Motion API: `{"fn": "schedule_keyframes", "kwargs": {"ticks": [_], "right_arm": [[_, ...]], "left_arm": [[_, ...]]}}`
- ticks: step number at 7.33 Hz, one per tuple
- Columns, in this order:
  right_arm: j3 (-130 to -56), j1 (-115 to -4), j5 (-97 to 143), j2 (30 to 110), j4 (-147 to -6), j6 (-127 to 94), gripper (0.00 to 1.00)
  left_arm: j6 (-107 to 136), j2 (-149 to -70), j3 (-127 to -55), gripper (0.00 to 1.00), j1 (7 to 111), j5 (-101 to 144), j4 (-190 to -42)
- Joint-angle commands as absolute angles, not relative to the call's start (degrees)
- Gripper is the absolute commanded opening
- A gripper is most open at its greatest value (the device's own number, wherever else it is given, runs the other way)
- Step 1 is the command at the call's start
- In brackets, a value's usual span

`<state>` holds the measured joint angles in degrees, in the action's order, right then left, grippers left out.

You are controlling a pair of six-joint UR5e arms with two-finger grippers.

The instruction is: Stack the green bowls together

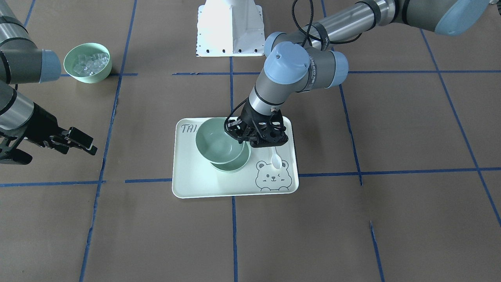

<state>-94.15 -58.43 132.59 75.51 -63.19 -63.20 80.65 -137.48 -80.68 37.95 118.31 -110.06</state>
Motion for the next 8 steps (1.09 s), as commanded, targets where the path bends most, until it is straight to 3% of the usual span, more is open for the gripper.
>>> {"fn": "schedule_keyframes", "kwargs": {"ticks": [1,3,4,5,8], "right_arm": [[-94.91,-58.54,132.63,75.50,-63.28,-63.19,1.00],[-95.45,-58.62,132.63,75.50,-63.46,-63.28,1.00],[-95.45,-58.62,132.63,75.59,-63.46,-63.28,1.00],[-95.54,-58.62,132.63,75.59,-63.46,-63.28,1.00],[-95.54,-58.62,132.63,75.67,-63.46,-63.28,1.00]], "left_arm": [[80.33,-136.24,-80.77,0.00,38.67,118.21,-110.21],[80.33,-136.05,-80.77,0.00,38.85,118.21,-110.21],[80.33,-136.05,-80.77,0.38,38.76,118.21,-110.30],[80.42,-136.05,-80.68,0.99,38.32,117.69,-111.09],[75.63,-133.26,-83.04,1.00,39.45,116.98,-110.57]]}}
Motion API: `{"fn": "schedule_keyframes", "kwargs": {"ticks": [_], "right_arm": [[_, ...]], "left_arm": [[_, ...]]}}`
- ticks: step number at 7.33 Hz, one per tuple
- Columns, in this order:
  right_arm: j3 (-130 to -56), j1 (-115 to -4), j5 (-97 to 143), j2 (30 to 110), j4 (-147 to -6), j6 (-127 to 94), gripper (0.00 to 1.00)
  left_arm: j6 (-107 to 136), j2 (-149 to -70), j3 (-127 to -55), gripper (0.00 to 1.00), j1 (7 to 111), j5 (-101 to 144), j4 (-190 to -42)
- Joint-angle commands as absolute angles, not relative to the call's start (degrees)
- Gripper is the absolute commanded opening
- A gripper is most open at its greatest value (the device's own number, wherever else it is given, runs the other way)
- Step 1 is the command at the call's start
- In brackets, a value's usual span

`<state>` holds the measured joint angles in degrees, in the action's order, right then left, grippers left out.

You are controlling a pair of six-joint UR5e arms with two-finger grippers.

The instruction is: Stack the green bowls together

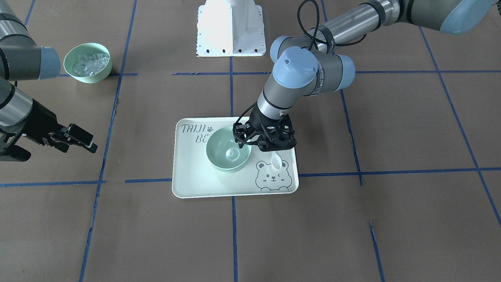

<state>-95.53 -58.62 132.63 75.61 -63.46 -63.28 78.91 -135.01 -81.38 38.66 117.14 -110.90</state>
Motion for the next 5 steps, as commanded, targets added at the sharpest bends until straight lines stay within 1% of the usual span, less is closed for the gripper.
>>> {"fn": "schedule_keyframes", "kwargs": {"ticks": [1,2,3,4,5], "right_arm": [[-95.45,-59.32,132.71,75.76,-63.89,-63.19,1.00],[-95.19,-60.81,132.71,76.63,-64.16,-62.85,1.00],[-94.84,-62.21,132.71,77.68,-64.68,-57.53,1.00],[-94.92,-64.05,132.63,79.09,-68.34,-49.13,1.00],[-95.01,-66.94,132.71,79.45,-73.43,-40.34,1.00]], "left_arm": [[71.06,-127.76,-88.28,1.00,41.20,117.33,-110.48],[65.62,-121.70,-94.51,1.00,43.92,117.68,-110.22],[60.43,-117.12,-98.83,1.00,45.69,117.77,-110.21],[54.55,-112.81,-101.23,1.00,49.01,117.95,-110.21],[45.88,-108.50,-102.03,1.00,52.61,120.47,-110.65]]}}
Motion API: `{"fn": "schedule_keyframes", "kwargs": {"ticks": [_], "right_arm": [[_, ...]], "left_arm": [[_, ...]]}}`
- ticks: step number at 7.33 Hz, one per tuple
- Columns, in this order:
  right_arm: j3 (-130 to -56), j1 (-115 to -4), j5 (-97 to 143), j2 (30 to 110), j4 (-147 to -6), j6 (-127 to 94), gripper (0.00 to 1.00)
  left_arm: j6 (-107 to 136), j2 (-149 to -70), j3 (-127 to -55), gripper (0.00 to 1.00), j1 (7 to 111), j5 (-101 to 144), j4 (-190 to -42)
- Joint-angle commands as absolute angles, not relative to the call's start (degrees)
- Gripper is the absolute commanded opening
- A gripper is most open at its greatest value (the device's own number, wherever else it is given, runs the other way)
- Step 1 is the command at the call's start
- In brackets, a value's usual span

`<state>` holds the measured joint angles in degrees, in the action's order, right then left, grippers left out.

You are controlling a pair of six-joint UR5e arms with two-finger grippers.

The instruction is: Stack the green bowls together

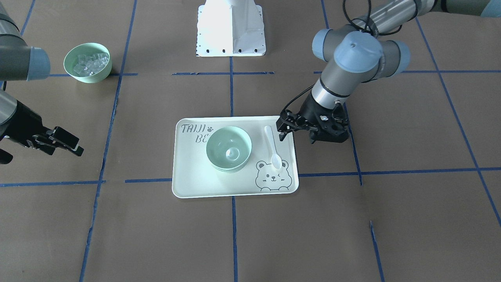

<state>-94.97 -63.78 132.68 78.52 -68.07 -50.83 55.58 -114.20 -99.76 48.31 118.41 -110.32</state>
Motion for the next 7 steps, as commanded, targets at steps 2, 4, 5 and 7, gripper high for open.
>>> {"fn": "schedule_keyframes", "kwargs": {"ticks": [2,4,5,7], "right_arm": [[-94.31,-72.13,132.63,80.07,-81.96,-23.37,1.00],[-94.22,-77.06,132.63,80.07,-90.31,-9.82,1.00],[-93.96,-78.47,132.63,80.59,-92.09,-6.02,1.00],[-90.80,-81.64,134.20,81.74,-91.93,0.67,1.00]], "left_arm": [[24.10,-100.50,-101.69,1.00,65.07,127.15,-110.66],[6.86,-94.34,-100.55,1.00,75.27,128.23,-110.04],[-0.71,-91.61,-98.98,1.00,80.54,128.41,-110.04],[-8.51,-88.08,-92.93,1.00,87.52,136.45,-109.95]]}}
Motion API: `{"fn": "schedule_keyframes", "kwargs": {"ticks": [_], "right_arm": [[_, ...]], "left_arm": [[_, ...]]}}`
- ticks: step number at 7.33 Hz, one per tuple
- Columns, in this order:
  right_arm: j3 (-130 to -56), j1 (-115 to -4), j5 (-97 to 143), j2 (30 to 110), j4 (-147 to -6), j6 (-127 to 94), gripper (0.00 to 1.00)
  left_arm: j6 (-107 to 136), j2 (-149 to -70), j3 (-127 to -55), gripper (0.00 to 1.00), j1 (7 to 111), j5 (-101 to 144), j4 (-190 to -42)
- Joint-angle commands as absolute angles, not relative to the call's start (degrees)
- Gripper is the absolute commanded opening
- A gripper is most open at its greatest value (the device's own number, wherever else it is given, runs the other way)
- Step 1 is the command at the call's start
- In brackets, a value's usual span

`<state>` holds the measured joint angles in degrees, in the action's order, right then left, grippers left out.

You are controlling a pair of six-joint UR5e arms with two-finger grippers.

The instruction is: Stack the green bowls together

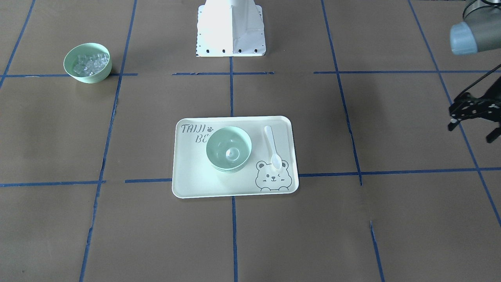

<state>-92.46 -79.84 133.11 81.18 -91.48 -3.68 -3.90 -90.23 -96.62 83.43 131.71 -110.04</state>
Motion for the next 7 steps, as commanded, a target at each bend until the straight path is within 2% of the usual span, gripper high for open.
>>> {"fn": "schedule_keyframes", "kwargs": {"ticks": [1,2,3,7], "right_arm": [[-90.44,-81.74,134.90,82.87,-91.50,0.88,1.00],[-90.53,-81.74,134.91,83.40,-91.41,1.14,1.00],[-90.61,-81.65,135.00,83.50,-91.67,1.14,1.00],[-91.23,-81.65,136.14,83.50,-91.76,0.70,1.00]], "left_arm": [[-8.00,-87.89,-92.38,1.00,88.67,138.06,-106.73],[-8.52,-88.59,-93.50,1.00,90.33,138.08,-99.48],[-8.53,-87.38,-95.69,1.00,90.87,137.99,-98.19],[-8.00,-86.75,-96.94,1.00,90.61,137.46,-93.07]]}}
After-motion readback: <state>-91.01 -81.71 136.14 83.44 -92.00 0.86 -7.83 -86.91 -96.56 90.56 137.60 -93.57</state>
